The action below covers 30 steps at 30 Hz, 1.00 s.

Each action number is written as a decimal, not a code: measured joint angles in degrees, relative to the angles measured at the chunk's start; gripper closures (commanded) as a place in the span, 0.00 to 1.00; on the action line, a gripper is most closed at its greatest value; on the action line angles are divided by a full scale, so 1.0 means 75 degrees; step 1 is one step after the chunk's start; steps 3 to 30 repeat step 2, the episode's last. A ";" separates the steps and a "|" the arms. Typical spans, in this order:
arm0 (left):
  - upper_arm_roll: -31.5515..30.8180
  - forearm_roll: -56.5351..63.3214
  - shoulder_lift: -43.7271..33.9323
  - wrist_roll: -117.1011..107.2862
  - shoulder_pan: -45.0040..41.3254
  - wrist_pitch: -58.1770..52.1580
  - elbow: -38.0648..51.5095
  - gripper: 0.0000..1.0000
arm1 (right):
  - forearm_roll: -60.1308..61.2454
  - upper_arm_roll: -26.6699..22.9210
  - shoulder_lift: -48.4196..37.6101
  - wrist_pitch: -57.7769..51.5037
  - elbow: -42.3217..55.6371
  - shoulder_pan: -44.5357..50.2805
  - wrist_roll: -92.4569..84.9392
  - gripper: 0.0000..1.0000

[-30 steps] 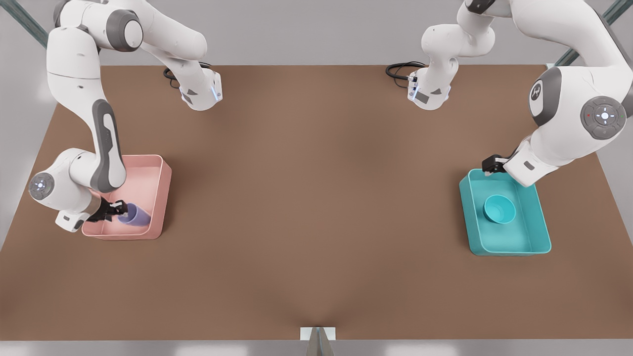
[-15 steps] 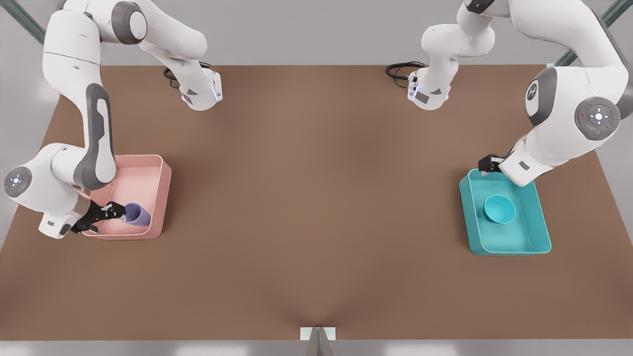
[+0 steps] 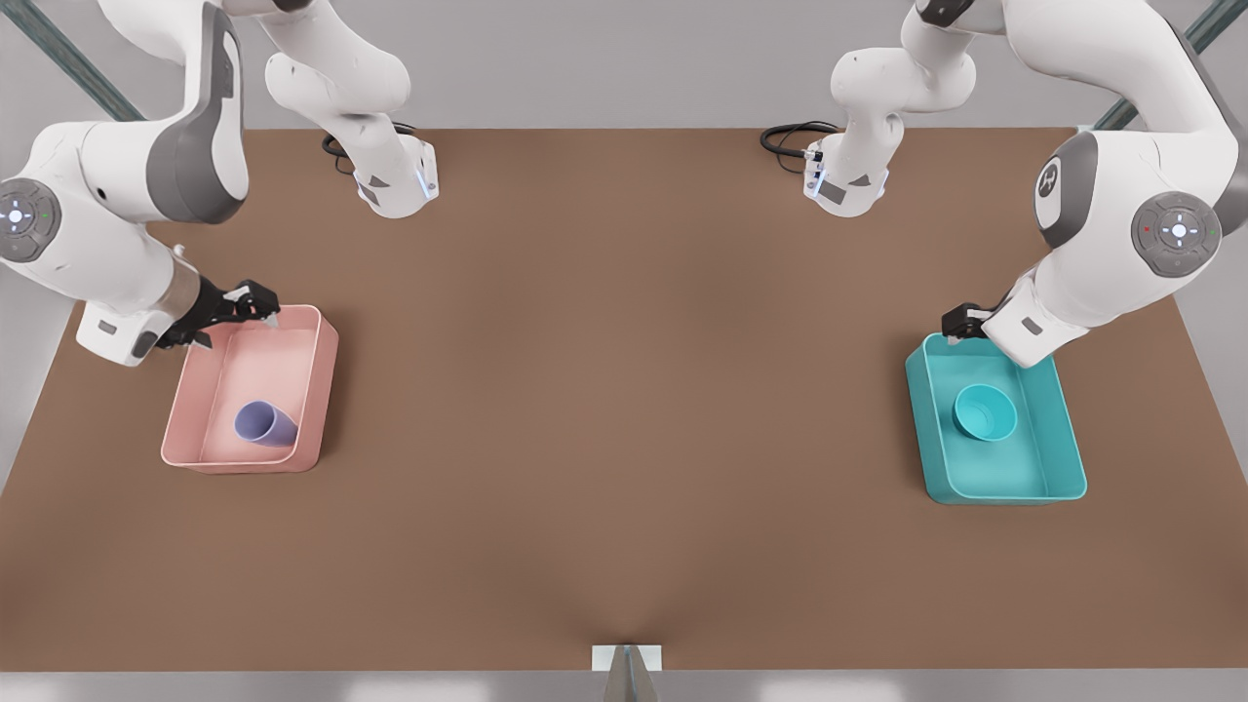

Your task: Put the bowls and cups in different boxes

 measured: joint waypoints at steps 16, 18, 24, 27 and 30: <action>0.0000 0.0000 0.0001 -0.0003 -0.0001 -0.0006 0.0000 0.00 | -0.0030 -0.0005 -0.0016 -0.0102 -0.0008 -0.0013 0.0226 0.00; 0.0000 0.0000 0.0001 -0.0003 -0.0001 -0.0006 0.0000 0.00 | -0.0030 -0.0005 -0.0016 -0.0102 -0.0008 -0.0013 0.0226 0.00; 0.0000 0.0000 0.0001 -0.0003 -0.0001 -0.0006 0.0000 0.00 | -0.0030 -0.0005 -0.0016 -0.0102 -0.0008 -0.0013 0.0226 0.00; 0.0000 0.0000 0.0001 -0.0003 -0.0001 -0.0006 0.0000 0.00 | -0.0030 -0.0005 -0.0016 -0.0102 -0.0008 -0.0013 0.0226 0.00; 0.0000 0.0000 0.0001 -0.0003 -0.0001 -0.0006 0.0000 0.00 | -0.0030 -0.0005 -0.0016 -0.0102 -0.0008 -0.0013 0.0226 0.00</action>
